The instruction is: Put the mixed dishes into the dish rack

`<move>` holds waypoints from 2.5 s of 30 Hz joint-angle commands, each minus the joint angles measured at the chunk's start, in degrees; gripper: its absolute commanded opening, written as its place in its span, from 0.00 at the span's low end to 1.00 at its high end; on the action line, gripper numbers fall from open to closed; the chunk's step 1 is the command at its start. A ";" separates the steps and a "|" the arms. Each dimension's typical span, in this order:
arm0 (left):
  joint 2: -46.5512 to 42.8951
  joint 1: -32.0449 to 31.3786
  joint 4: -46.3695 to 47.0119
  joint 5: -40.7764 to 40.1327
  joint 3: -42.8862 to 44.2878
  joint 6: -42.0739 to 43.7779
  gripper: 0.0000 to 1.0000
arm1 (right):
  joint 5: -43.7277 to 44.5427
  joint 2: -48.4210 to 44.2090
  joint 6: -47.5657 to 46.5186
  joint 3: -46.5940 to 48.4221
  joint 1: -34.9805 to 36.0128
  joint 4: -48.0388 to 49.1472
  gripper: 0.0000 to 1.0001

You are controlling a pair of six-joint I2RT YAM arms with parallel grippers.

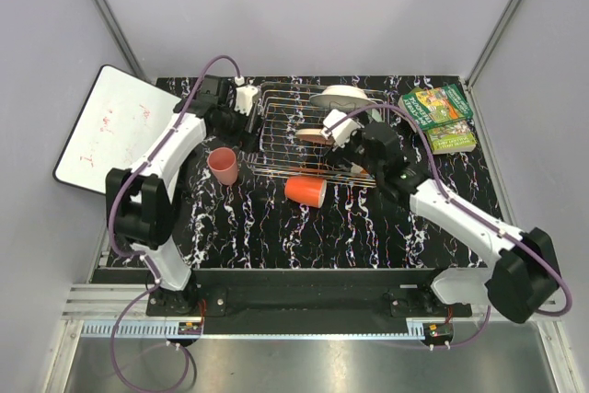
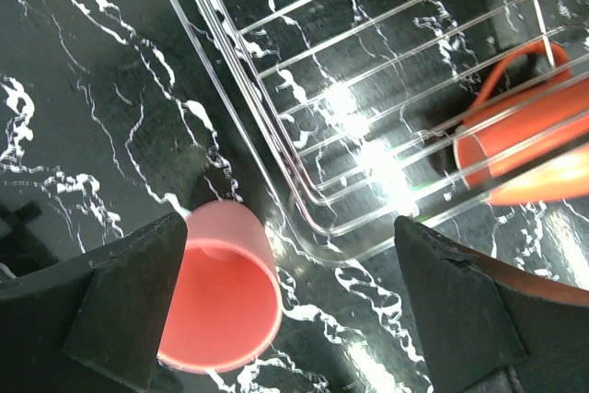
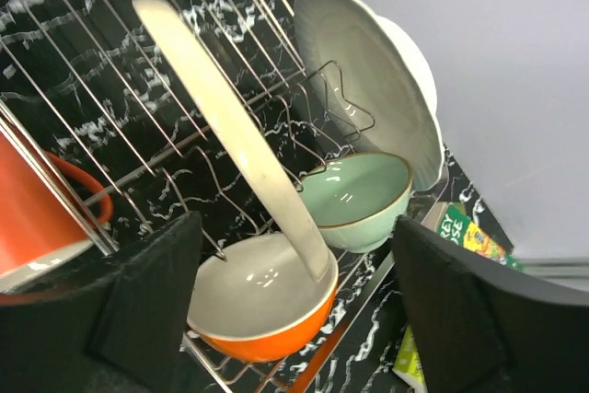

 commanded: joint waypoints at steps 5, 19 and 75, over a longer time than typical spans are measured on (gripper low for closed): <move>6.41 -1.75 2.79 -2.47 7.16 0.73 0.99 | -0.17 -13.80 16.11 -2.23 0.14 -3.65 1.00; 10.12 -5.71 3.59 -4.50 5.85 1.61 0.90 | -1.32 -27.51 36.09 -5.91 0.14 -12.54 1.00; -20.65 -5.28 -2.48 -4.15 -8.83 0.03 0.99 | -33.75 14.13 68.44 -25.34 0.22 42.13 0.46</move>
